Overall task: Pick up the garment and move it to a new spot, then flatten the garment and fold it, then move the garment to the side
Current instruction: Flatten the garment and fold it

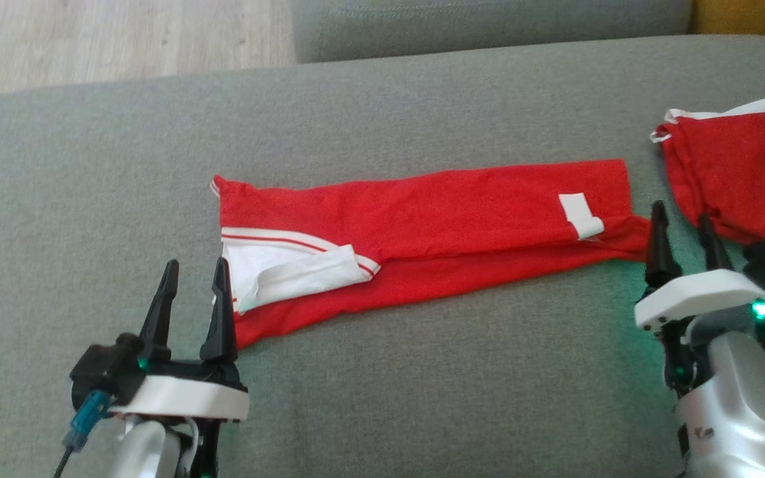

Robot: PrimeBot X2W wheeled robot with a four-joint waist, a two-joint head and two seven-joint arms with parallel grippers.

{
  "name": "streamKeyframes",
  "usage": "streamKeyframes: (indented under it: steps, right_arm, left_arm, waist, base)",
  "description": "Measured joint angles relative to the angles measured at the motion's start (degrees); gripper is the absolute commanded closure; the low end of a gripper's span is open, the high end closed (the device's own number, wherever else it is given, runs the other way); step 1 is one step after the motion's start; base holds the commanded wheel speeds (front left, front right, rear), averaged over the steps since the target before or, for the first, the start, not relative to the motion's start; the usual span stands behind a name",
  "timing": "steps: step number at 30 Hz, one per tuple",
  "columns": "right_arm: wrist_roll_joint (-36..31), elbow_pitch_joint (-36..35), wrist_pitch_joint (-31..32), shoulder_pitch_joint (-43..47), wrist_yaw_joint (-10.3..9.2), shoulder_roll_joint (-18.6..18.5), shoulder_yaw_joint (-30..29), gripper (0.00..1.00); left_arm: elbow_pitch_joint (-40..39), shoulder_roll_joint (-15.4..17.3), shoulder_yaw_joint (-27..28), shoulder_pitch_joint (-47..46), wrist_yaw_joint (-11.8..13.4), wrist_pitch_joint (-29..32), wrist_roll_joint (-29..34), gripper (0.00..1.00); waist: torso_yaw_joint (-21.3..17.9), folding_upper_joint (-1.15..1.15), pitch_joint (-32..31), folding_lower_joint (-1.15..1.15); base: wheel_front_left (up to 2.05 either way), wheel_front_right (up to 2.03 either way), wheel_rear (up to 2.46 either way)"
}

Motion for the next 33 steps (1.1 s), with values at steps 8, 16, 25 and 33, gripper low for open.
streamKeyframes:
  steps: [8,16,25,33]
  right_arm:
    - [0.33,12.39,1.66,-5.17,0.00,0.04,-4.00,0.00]
    - [0.69,21.86,0.89,-9.72,0.00,-0.13,-3.30,0.00]
    - [2.78,27.81,-2.02,-13.22,0.00,-0.26,0.12,0.58]
    - [2.77,29.45,-3.64,-14.00,0.00,-0.03,0.80,1.00]
  left_arm:
    - [0.92,-0.64,0.46,-1.83,-1.01,0.00,0.92,0.00]
    - [1.23,-1.22,1.27,-2.50,-1.07,0.00,1.35,0.00]
    - [1.56,-1.48,1.38,-3.47,-1.47,0.00,1.35,0.00]
    - [1.67,-1.47,1.40,-3.47,-1.48,0.00,1.34,0.00]
  waist:
    - [2.12,0.00,2.70,0.00]
    - [2.51,0.00,3.69,0.00]
    - [1.94,0.00,3.86,-0.01]
    - [1.49,0.00,3.48,-0.01]
  base:
    - [0.00,0.00,0.00]
    - [0.00,0.00,0.00]
    - [0.00,0.00,0.00]
    - [0.00,0.00,0.00]
